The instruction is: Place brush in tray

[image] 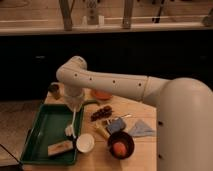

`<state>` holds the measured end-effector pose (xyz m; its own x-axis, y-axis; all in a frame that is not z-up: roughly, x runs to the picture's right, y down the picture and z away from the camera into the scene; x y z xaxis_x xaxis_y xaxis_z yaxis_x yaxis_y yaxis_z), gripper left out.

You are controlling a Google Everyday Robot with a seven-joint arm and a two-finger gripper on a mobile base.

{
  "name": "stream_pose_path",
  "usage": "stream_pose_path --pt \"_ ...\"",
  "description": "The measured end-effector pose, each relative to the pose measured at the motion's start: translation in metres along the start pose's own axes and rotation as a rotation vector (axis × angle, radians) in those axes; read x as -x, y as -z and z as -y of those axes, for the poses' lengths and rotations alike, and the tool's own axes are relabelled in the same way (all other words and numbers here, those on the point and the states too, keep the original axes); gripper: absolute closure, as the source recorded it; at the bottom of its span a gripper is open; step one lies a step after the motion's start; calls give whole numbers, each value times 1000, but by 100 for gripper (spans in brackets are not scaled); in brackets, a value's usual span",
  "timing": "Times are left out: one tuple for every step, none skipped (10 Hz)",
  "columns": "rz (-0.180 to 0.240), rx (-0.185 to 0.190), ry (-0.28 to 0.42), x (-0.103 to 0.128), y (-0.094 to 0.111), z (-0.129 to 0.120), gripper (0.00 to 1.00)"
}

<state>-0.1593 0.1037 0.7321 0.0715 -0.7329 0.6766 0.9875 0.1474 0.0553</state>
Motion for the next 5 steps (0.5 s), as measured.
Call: stream_pose_path --pt "6 1 3 -2 -4 3 99" --pt "10 5 5 -3 -7 4 99" --pt "17 13 9 -5 -10 6 99" --pt "22 13 11 -6 -13 10 99" --pt "28 16 13 -7 -16 13 99"
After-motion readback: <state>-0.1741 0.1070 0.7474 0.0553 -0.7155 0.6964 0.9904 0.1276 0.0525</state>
